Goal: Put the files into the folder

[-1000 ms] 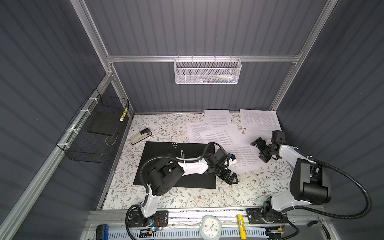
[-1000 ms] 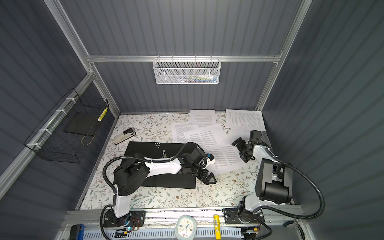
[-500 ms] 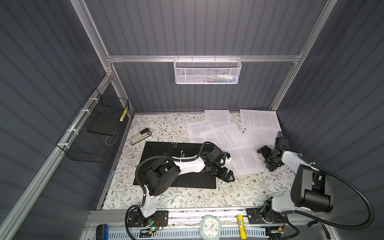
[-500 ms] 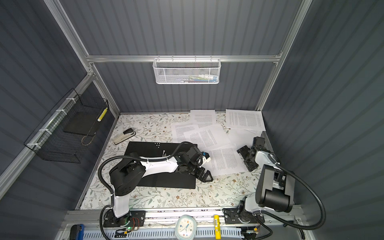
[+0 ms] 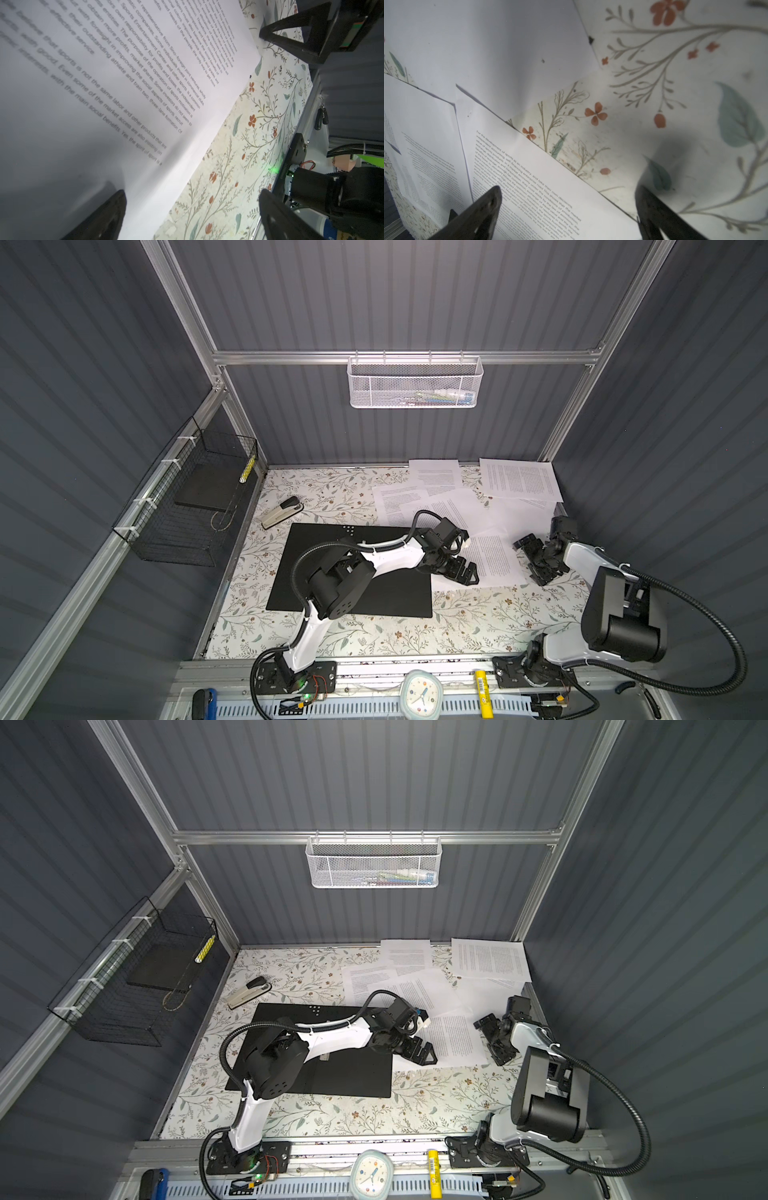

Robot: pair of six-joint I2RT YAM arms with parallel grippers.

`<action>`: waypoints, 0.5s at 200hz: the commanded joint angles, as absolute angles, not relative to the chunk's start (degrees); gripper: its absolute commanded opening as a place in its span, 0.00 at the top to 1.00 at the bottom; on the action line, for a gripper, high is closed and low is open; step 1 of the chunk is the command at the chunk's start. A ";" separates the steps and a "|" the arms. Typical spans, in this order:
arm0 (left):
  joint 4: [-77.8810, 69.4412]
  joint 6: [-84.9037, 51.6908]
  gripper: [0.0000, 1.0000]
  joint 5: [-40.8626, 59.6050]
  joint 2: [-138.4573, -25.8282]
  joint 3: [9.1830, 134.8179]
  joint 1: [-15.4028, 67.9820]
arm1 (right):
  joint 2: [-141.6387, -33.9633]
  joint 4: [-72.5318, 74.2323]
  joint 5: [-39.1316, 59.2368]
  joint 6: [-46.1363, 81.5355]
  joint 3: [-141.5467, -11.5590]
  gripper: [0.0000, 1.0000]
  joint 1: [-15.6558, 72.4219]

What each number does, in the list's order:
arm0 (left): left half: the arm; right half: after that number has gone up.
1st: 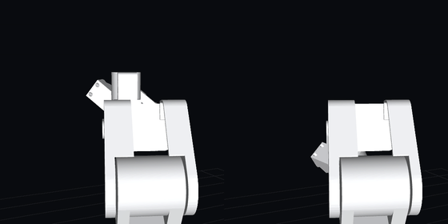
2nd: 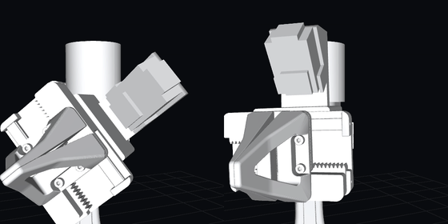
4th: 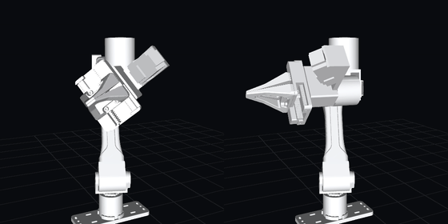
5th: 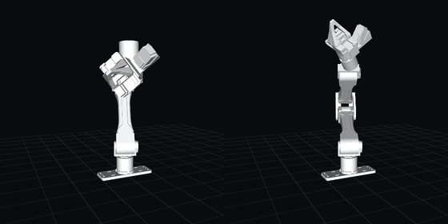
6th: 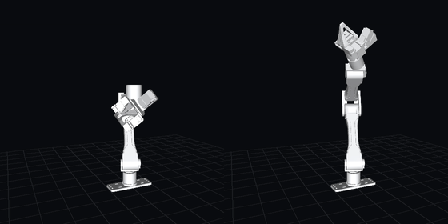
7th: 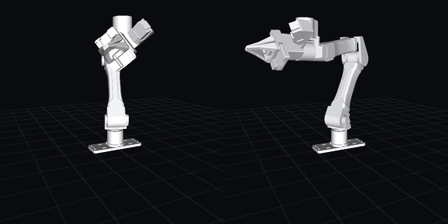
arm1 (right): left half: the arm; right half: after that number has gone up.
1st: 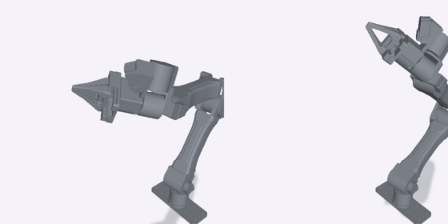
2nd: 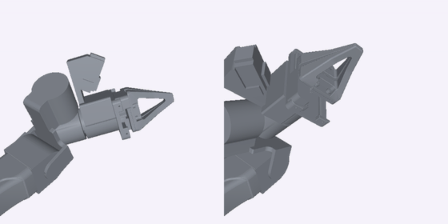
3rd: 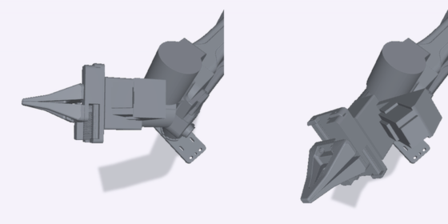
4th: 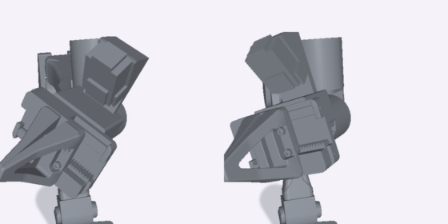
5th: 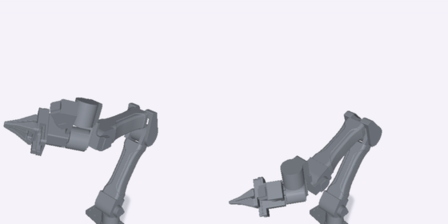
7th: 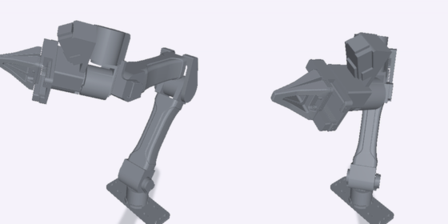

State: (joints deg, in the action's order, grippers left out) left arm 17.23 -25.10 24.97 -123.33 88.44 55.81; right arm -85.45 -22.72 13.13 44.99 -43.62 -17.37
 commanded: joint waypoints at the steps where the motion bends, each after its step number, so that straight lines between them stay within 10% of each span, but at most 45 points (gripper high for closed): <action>1: 22.18 -24.14 0.00 23.96 -126.33 90.17 55.99 | -88.23 -25.78 16.12 45.18 -43.71 0.01 -16.19; 100: 23.58 -20.52 0.00 22.88 -127.95 84.21 51.53 | -95.21 -28.04 19.73 45.44 -45.70 0.01 -10.87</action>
State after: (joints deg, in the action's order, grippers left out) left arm 16.51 -22.48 27.09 -123.98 87.99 53.25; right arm -90.67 -24.91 16.21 45.01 -48.42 -12.56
